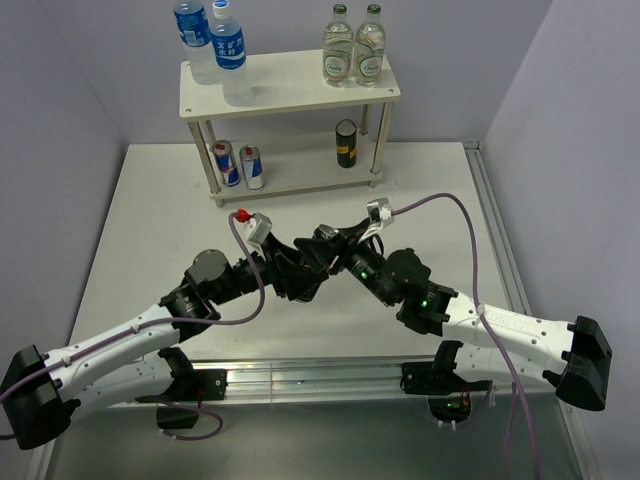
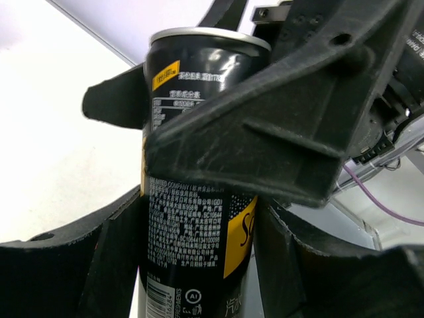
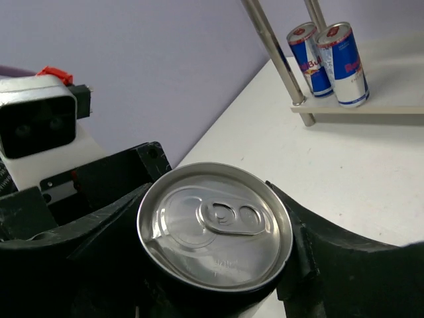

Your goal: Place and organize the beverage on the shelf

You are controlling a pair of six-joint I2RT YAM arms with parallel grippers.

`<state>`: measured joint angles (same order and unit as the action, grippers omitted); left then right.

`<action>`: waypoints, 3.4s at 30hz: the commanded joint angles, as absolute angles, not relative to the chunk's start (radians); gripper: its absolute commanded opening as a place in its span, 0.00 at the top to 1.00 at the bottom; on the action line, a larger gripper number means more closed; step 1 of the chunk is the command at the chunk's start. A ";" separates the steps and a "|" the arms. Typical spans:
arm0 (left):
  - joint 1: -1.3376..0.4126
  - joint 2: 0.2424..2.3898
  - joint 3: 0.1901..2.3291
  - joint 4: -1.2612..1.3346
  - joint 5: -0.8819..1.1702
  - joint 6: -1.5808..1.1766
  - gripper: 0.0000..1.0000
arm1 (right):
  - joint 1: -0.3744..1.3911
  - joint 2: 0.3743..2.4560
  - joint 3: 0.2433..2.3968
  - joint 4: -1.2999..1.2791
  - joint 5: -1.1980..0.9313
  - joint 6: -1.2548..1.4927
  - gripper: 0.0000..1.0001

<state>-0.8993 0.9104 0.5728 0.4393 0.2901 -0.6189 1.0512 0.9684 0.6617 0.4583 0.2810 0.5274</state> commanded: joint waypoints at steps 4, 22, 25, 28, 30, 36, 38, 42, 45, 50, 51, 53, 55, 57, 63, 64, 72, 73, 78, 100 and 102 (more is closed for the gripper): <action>-0.917 0.894 0.640 0.594 0.281 -0.600 1.00 | 1.042 0.977 0.681 0.443 0.328 0.499 1.00; -0.917 0.732 0.684 0.055 -0.503 -0.503 0.03 | 0.744 1.248 1.026 0.331 0.293 0.297 1.00; -0.917 0.687 0.655 0.032 -0.508 -0.512 0.04 | 0.687 1.311 1.067 0.379 0.311 0.272 1.00; -0.917 0.654 0.618 0.034 -0.497 -0.532 0.05 | 0.678 1.409 1.123 0.414 0.348 0.229 1.00; -0.917 0.641 0.592 0.031 -0.483 -0.548 0.07 | 0.675 1.492 1.187 0.436 0.367 0.206 1.00; -0.919 0.591 0.528 0.023 -0.492 -0.555 0.08 | 0.667 1.663 1.336 0.502 0.417 0.137 1.00; -0.919 0.578 0.509 0.029 -0.492 -0.551 0.09 | 0.664 1.698 1.387 0.511 0.416 0.133 1.00; -0.919 0.548 0.480 0.044 -0.495 -0.538 0.09 | 0.655 1.787 1.445 0.557 0.429 0.117 1.00; -0.919 0.531 0.456 0.066 -0.497 -0.520 0.09 | 0.650 1.842 1.482 0.606 0.457 0.097 1.00; -0.919 0.511 0.420 0.092 -0.520 -0.486 0.09 | 0.634 1.946 1.555 0.679 0.500 0.072 1.00; -0.919 0.508 0.417 0.100 -0.520 -0.486 0.09 | 0.634 1.963 1.555 0.683 0.500 0.072 1.00; -0.919 0.502 0.396 0.113 -0.520 -0.479 0.09 | 0.624 2.012 1.591 0.699 0.509 0.069 1.00; -0.919 0.497 0.387 0.130 -0.522 -0.473 0.09 | 0.614 2.043 1.627 0.703 0.514 0.069 1.00; -0.919 0.495 0.377 0.143 -0.526 -0.468 0.09 | 0.611 2.080 1.643 0.722 0.528 0.060 1.00; -0.919 0.489 0.360 0.170 -0.532 -0.445 0.10 | 0.589 2.154 1.695 0.756 0.540 0.048 1.00; -0.919 0.489 0.359 0.175 -0.535 -0.442 0.10 | 0.586 2.167 1.701 0.761 0.540 0.048 1.00; -0.919 0.505 0.334 0.207 -0.549 -0.436 0.10 | 0.569 2.226 1.750 0.808 0.586 0.011 1.00; -0.919 0.506 0.330 0.210 -0.549 -0.434 0.10 | 0.569 2.243 1.758 0.813 0.591 0.011 1.00; -0.919 0.514 0.328 0.222 -0.558 -0.422 0.10 | 0.568 2.298 1.796 0.864 0.644 -0.041 1.00; -0.920 0.497 0.307 0.222 -0.572 -0.423 0.09 | 0.594 2.224 1.703 0.798 0.624 -0.023 0.00; -0.919 0.492 0.305 0.219 -0.574 -0.422 0.09 | 0.606 2.211 1.684 0.801 0.627 -0.029 0.00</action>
